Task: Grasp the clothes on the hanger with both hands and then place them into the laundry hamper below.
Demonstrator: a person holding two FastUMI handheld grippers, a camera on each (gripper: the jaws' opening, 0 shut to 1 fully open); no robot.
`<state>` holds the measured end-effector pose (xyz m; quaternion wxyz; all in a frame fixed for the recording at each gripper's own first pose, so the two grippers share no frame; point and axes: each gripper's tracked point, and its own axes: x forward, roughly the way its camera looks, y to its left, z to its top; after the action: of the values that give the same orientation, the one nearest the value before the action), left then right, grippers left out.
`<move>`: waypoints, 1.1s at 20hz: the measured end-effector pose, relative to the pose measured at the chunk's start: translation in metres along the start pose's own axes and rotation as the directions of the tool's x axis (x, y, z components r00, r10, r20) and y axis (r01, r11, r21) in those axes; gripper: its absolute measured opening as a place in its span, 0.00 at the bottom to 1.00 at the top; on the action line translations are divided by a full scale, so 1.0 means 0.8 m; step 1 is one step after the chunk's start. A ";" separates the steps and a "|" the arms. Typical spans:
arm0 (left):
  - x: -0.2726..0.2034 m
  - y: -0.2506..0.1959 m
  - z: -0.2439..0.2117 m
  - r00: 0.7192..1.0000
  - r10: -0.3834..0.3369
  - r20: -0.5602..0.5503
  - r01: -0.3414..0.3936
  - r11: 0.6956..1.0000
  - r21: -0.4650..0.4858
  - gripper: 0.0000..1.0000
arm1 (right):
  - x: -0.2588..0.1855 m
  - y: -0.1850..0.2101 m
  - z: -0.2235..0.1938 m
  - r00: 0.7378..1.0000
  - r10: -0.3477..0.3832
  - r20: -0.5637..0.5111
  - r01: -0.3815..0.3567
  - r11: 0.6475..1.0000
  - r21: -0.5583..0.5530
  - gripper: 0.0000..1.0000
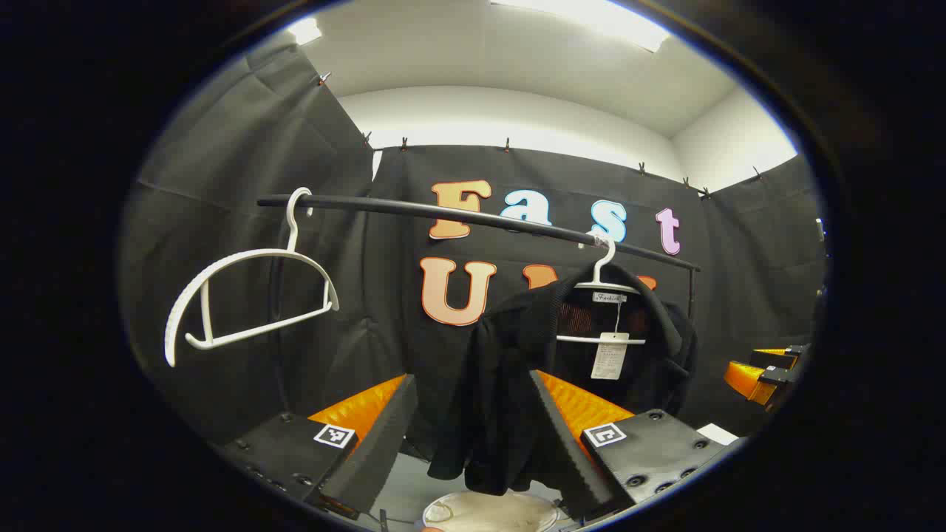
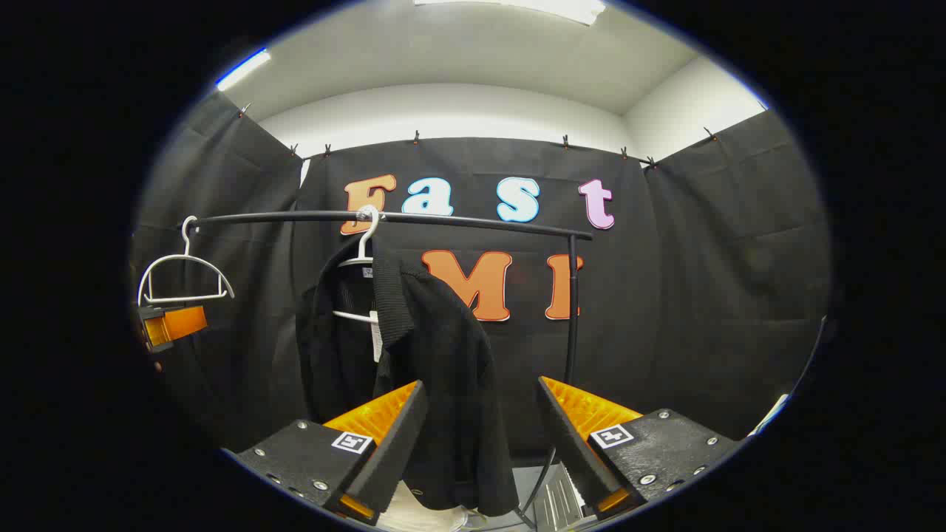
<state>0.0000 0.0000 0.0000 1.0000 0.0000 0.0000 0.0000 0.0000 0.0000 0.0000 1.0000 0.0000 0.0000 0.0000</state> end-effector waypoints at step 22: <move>0.015 -0.016 -0.005 0.999 -0.028 -0.036 0.028 1.000 -0.006 0.96 | 0.003 0.011 -0.008 0.999 0.012 -0.037 -0.012 1.000 -0.013 0.92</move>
<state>0.0116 -0.0125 -0.0042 0.9997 -0.0025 0.0179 -0.0142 0.0025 0.0085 -0.0061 0.9998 -0.0064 0.0186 0.0061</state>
